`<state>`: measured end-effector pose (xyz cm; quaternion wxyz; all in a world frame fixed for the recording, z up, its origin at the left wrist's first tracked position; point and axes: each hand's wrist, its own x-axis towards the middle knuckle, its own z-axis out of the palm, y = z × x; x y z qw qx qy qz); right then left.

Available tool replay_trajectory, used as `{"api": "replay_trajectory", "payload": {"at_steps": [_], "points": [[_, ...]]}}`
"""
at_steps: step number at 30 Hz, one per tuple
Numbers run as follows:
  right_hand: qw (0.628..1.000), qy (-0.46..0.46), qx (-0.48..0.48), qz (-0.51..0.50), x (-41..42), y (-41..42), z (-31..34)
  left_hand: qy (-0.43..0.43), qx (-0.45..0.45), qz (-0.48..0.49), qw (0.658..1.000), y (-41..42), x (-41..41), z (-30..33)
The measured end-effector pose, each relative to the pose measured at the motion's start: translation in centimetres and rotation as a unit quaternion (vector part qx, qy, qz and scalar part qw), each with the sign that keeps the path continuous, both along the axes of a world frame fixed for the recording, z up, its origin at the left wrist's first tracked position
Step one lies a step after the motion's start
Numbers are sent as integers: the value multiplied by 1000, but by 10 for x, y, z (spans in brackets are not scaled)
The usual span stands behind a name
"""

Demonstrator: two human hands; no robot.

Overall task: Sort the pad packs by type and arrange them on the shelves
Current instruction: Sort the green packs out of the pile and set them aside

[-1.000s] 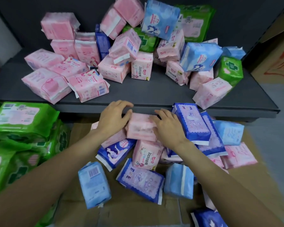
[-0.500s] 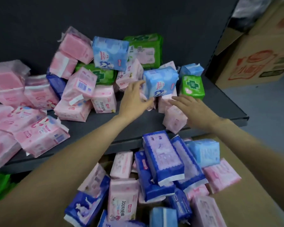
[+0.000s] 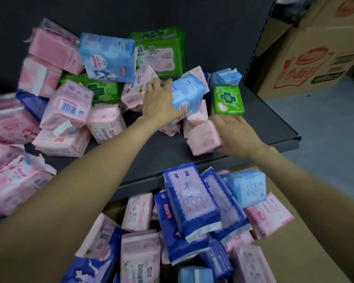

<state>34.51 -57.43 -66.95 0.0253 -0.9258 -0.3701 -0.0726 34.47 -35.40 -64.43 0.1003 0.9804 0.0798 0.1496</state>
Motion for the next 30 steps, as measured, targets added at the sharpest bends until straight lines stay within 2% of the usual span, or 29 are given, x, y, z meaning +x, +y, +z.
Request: {"api": "replay_trajectory", "payload": {"at_steps": [3,6,8,10,14,19,22,25,27,28,30], "points": [[972,74,195,-105,-20,-3,15,-57,-111,3,992,3,-31,3],[889,208,384,-135,-62,10,35,-92,-225,41,969,23,-89,-2],[836,288,445,-140,-92,21,40,-64,-311,71,946,39,-133,-7],[809,321,474,-136,-118,35,35,-34,-348,93,932,54,-172,-13],[819,306,454,-170,-160,64,6,43,-314,105,943,78,-229,-23],[888,207,358,-201,-171,81,-7,168,-248,28,954,98,-289,-24],[902,207,348,-149,-177,92,-2,260,-157,-34,952,114,-321,-27],[895,254,356,-85,-183,103,-1,325,-92,-87,937,112,-340,-45],[900,321,288,-58,-187,114,-9,324,-89,-108,936,101,-348,-62],[915,338,212,-52,-189,119,-19,314,-79,-117,939,97,-350,-70],[952,297,55,-43,-196,123,-38,300,-38,-145,942,94,-353,-81]]}}
